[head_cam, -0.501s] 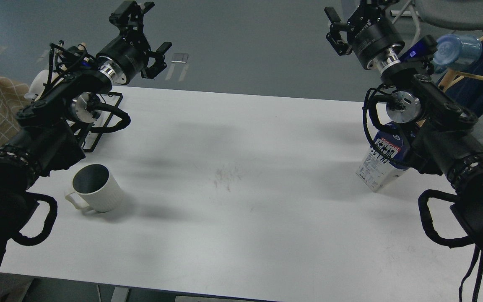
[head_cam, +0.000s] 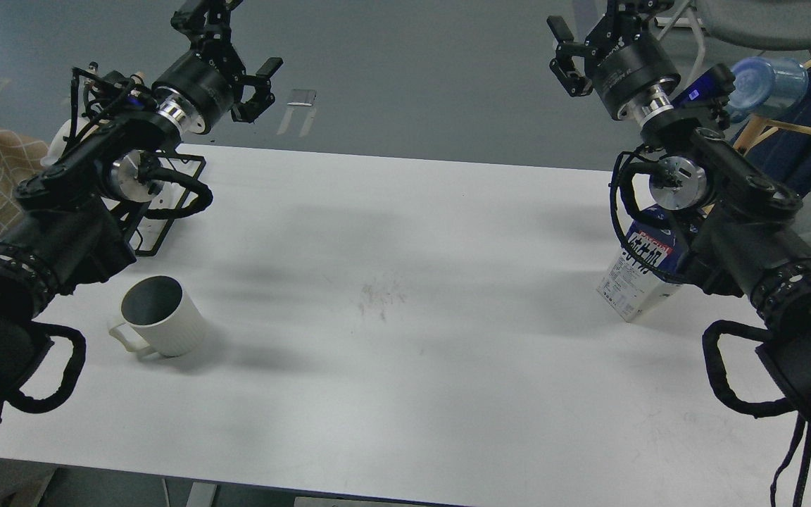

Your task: Place cup and milk with both arms

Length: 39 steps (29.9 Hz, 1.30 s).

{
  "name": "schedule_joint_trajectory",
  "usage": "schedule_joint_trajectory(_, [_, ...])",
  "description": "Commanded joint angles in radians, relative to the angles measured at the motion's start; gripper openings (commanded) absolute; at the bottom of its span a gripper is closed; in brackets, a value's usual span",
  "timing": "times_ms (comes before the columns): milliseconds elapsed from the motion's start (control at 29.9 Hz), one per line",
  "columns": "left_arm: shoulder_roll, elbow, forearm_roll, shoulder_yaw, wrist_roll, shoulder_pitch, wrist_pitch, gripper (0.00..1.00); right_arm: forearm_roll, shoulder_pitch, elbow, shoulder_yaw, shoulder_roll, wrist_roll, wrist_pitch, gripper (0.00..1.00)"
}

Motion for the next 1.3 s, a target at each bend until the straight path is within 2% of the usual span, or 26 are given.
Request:
schedule_joint_trajectory(0, [0.009, -0.023, 0.000, 0.001, 0.000, 0.006, 0.000, 1.00, -0.002, 0.000, 0.000, -0.002, 0.000, 0.000, 0.000, 1.00])
schedule_joint_trajectory(401, [0.018, 0.005, 0.001, 0.005, 0.008, 0.004, 0.000, 1.00, -0.002, 0.006, 0.000, -0.006, 0.000, 0.000, 0.000, 1.00])
schedule_joint_trajectory(601, [0.009, 0.042, -0.012, -0.028, -0.015, 0.009, 0.000, 1.00, 0.000, 0.009, 0.000, -0.005, 0.000, 0.000, 0.000, 1.00])
schedule_joint_trajectory(768, [-0.017, 0.040, -0.022, -0.058, -0.026, 0.009, 0.000, 1.00, -0.002, 0.008, 0.000, -0.005, 0.000, 0.000, 0.000, 1.00])
schedule_joint_trajectory(869, [-0.010, 0.035, -0.022, -0.056, -0.015, 0.009, 0.000, 1.00, -0.002, 0.009, 0.000, -0.003, 0.000, 0.000, 0.000, 1.00])
schedule_joint_trajectory(1002, [-0.012, 0.029, -0.020, -0.056, -0.026, 0.009, 0.000, 1.00, -0.002, 0.008, 0.000, -0.003, 0.000, 0.000, 0.000, 1.00])
schedule_joint_trajectory(1269, [-0.020, 0.028, -0.020, -0.052, -0.020, 0.011, 0.000, 1.00, 0.000, 0.009, 0.000, -0.003, 0.000, 0.000, 0.000, 1.00])
